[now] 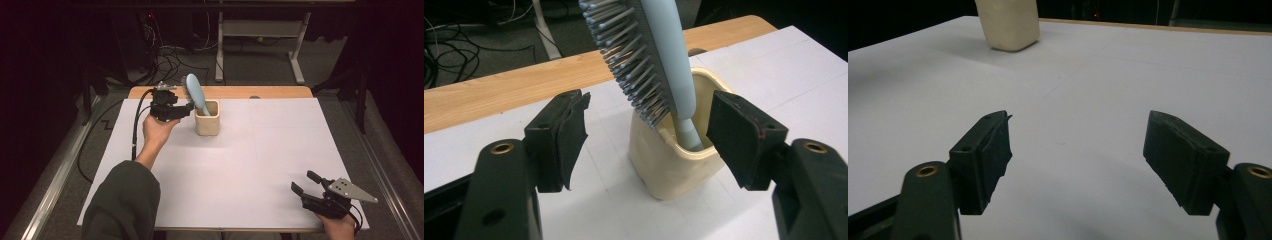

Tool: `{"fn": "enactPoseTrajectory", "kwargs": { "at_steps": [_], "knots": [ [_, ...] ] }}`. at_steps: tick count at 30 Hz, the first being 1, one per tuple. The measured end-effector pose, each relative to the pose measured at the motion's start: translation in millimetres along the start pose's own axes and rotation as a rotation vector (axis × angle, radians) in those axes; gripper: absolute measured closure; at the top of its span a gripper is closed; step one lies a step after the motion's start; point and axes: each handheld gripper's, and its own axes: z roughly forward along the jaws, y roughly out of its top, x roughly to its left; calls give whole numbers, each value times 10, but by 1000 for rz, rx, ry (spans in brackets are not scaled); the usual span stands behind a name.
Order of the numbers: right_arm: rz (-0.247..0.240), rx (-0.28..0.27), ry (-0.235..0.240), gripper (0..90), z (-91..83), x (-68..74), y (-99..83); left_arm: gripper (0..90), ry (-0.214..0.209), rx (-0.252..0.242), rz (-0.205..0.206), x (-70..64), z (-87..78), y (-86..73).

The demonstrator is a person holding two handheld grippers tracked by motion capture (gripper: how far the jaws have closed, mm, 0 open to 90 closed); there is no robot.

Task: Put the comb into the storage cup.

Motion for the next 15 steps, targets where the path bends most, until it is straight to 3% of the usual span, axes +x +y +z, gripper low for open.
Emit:
{"fn": "enactPoseTrajectory", "kwargs": {
  "at_steps": [5, 15],
  "knots": [
    [5, -3, 3, 275, -5, -4, 0, 327, 18, 2, 21, 1, -39, -21],
    [3, -4, -1, 276, -8, -9, -1, 331, 10, -7, 20, 24, -96, -62]
  ]
}}
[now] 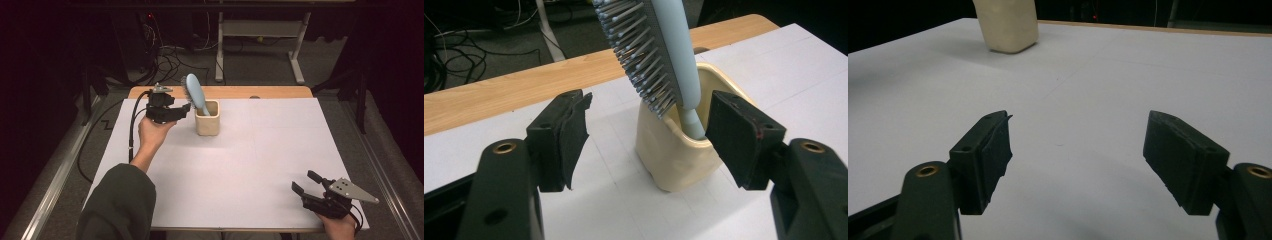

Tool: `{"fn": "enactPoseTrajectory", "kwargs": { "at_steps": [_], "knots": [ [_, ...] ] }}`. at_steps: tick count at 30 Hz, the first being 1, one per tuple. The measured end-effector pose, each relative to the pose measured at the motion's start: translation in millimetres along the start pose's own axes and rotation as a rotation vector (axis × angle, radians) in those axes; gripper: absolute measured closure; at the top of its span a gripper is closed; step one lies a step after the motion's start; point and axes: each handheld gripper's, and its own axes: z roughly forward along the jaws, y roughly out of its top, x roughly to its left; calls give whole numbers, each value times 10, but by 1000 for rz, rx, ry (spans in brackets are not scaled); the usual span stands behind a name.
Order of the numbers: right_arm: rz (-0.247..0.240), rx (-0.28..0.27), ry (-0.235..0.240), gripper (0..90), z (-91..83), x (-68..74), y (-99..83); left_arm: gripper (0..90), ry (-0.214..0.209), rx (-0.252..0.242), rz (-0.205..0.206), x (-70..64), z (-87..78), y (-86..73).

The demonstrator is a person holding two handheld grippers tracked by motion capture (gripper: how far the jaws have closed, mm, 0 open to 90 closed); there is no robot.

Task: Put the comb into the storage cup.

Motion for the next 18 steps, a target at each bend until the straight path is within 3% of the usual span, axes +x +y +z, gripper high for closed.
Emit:
{"fn": "enactPoseTrajectory", "kwargs": {
  "at_steps": [18],
  "knots": [
    [6, -4, 0, 277, -9, -5, -3, 337, 0, -4, 8, 70, -133, -71]
  ]
}}
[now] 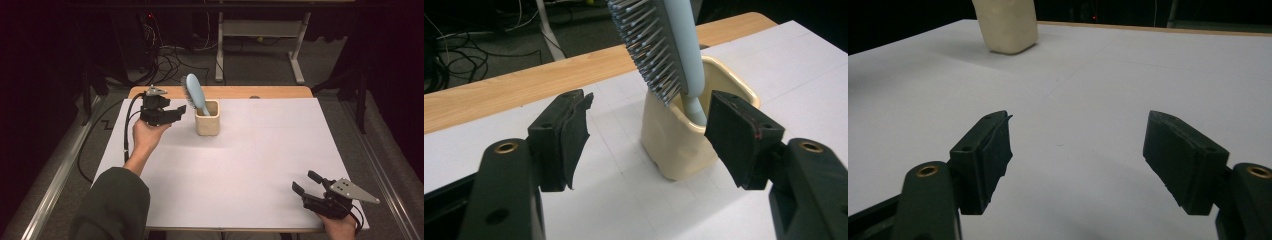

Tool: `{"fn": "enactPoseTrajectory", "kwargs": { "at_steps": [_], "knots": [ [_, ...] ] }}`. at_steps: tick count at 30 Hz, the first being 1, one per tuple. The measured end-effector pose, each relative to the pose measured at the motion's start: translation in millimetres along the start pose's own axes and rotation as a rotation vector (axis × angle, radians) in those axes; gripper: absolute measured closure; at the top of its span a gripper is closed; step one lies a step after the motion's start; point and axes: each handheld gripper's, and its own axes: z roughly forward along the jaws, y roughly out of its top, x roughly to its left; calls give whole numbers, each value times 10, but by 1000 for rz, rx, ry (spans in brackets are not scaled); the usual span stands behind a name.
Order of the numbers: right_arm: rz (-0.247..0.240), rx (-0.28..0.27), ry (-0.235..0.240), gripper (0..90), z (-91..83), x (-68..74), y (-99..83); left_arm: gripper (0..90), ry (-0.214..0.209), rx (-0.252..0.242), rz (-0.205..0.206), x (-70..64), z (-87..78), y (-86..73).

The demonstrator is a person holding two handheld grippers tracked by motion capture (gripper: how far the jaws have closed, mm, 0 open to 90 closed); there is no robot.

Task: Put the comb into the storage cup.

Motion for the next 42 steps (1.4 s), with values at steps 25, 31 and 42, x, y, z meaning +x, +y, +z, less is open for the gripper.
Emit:
{"fn": "enactPoseTrajectory", "kwargs": {
  "at_steps": [25, 31, 42],
  "knots": [
    [6, -5, 0, 279, -8, -9, -3, 338, -10, 5, 15, 48, -124, -113],
    [7, -5, -1, 280, -9, -2, -2, 338, -15, 0, 34, 13, -164, -127],
    [4, -5, -5, 280, -8, -9, -2, 337, -21, -1, 33, 37, -210, -228]
  ]
}}
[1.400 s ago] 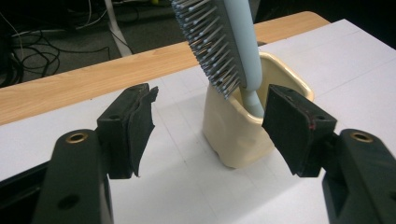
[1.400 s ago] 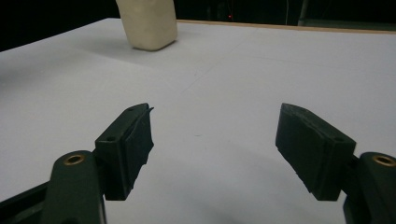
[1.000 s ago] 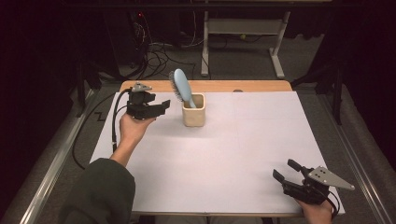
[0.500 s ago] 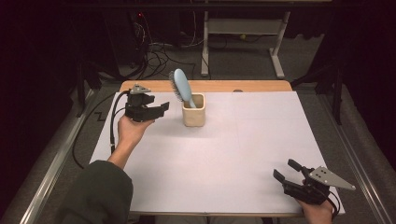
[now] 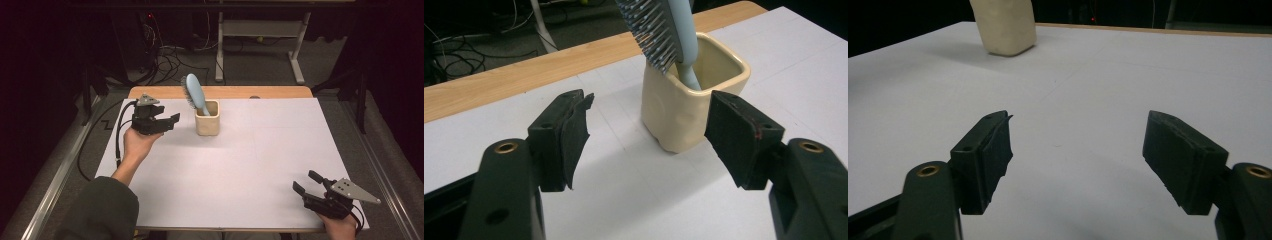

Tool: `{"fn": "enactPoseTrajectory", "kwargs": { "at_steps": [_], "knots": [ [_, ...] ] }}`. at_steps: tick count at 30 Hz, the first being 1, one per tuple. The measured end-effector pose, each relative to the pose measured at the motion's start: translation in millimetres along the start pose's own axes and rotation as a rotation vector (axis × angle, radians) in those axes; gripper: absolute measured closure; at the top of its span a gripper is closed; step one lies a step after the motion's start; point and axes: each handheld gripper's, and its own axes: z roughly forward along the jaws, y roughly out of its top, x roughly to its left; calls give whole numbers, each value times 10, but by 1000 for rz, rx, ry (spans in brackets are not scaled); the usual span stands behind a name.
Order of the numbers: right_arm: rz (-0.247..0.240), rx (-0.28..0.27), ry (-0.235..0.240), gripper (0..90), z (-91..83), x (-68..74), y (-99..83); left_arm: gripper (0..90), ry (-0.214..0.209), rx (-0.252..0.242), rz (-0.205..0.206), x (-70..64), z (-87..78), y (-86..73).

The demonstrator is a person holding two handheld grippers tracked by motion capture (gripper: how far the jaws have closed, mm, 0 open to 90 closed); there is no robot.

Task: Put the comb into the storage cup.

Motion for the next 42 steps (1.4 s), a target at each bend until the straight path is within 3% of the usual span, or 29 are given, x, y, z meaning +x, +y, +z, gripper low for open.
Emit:
{"fn": "enactPoseTrajectory", "kwargs": {
  "at_steps": [42],
  "knots": [
    [-7, -3, 1, 280, -2, 10, 3, 334, -15, -43, 0, -12, -316, -243]
  ]
}}
